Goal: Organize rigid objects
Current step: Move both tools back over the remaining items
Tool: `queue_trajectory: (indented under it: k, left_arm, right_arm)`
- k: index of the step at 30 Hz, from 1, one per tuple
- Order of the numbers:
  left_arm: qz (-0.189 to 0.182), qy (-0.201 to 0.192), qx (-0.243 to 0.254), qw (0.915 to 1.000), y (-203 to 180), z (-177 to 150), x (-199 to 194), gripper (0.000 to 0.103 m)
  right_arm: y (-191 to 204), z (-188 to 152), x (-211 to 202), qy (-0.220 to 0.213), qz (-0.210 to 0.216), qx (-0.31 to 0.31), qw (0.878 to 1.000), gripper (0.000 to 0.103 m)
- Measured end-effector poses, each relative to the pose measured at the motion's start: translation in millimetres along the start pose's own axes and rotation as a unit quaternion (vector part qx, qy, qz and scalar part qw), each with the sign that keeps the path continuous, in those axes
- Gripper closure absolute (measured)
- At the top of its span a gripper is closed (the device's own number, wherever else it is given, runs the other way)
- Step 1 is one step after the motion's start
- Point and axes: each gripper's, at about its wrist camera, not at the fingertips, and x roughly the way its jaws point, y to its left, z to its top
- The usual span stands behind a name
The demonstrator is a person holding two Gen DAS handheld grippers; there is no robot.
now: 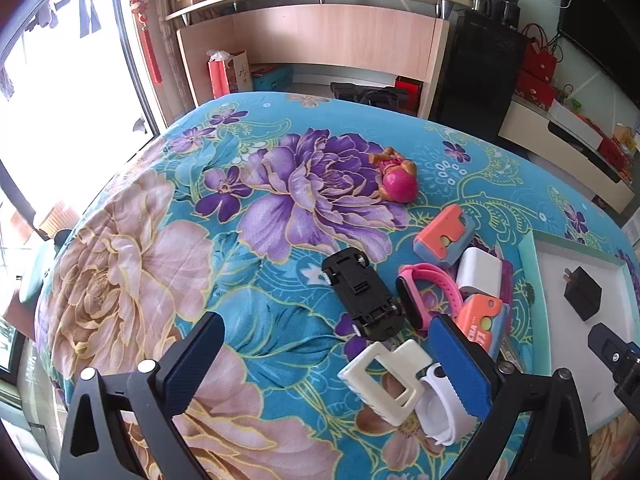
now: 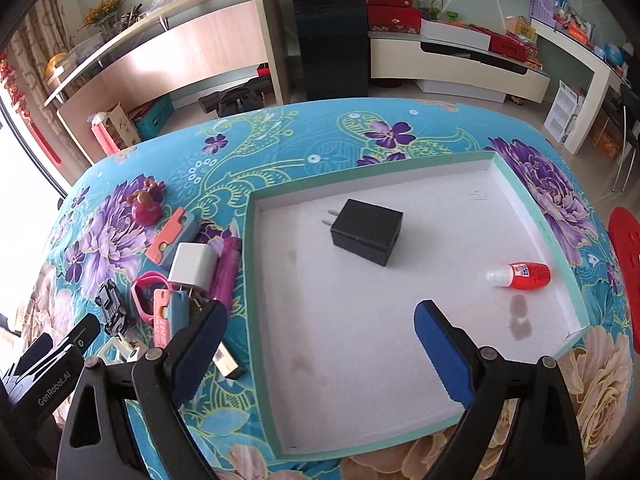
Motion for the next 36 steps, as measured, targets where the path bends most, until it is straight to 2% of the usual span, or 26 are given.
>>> queue_trajectory:
  k: [4,9,19,29,36]
  left_arm:
    - [0.013,-0.002,-0.006,0.9999,18.7,-0.7,1.1,0.0]
    - [0.001,0.004,-0.03,0.9995,37.8,-2.8,7.1,0.0]
    - [-0.015,0.03,-0.05,0.9982,49.1,-10.9,26.2,0.0]
    - [-0.067,0.046,0.014,0.9966,23.9,-25.1,24.2,0.0]
    - [-0.098,0.05,0.064,0.9918,4.7,-37.2,15.9,0.0]
  right_arm:
    - [26.6,-6.2,3.6,0.009,0.017,-0.03,0.999,0.008]
    - [55.1,-14.1,5.4,0.014,0.029,-0.067,0.997,0.008]
    - [76.8,-28.5,16.1,0.051,0.064,-0.096,0.992,0.008]
    - [41.2,-19.1,20.5,0.051,0.044,-0.036,0.997,0.008]
    - [40.3,-19.3,13.4,0.046,0.053,-0.034,0.997,0.008]
